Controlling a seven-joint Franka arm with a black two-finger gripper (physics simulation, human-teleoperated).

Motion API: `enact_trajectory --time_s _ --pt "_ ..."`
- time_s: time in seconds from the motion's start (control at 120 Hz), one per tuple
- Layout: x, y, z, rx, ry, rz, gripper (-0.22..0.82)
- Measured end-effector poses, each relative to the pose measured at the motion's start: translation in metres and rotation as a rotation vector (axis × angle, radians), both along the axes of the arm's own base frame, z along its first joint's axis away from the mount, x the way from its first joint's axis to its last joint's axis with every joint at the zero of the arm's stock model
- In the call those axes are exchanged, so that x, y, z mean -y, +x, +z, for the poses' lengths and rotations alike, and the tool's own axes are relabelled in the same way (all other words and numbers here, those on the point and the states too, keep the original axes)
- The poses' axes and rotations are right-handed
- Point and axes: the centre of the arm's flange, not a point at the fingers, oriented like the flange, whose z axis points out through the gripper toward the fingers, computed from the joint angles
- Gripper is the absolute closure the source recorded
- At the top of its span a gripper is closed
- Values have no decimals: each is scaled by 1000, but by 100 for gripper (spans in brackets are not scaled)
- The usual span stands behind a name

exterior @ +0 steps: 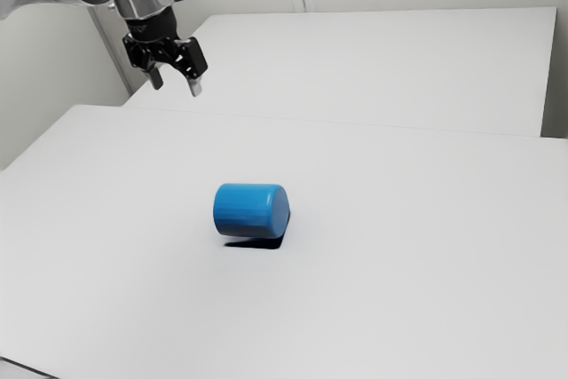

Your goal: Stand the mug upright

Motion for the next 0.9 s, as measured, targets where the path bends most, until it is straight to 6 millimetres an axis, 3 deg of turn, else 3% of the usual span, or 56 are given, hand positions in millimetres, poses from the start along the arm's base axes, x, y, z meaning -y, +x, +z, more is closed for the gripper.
enact_trajectory --time_s 0.35,0.467,0.658,0.9 --pt "8 -12 -3 -14 -23 -16 3" --pt "-4 -19 -8 -25 -60 6 3" --pt "-48 -19 -49 -50 -162 69 3" --pt "-62 -16 -99 -33 -300 66 3"
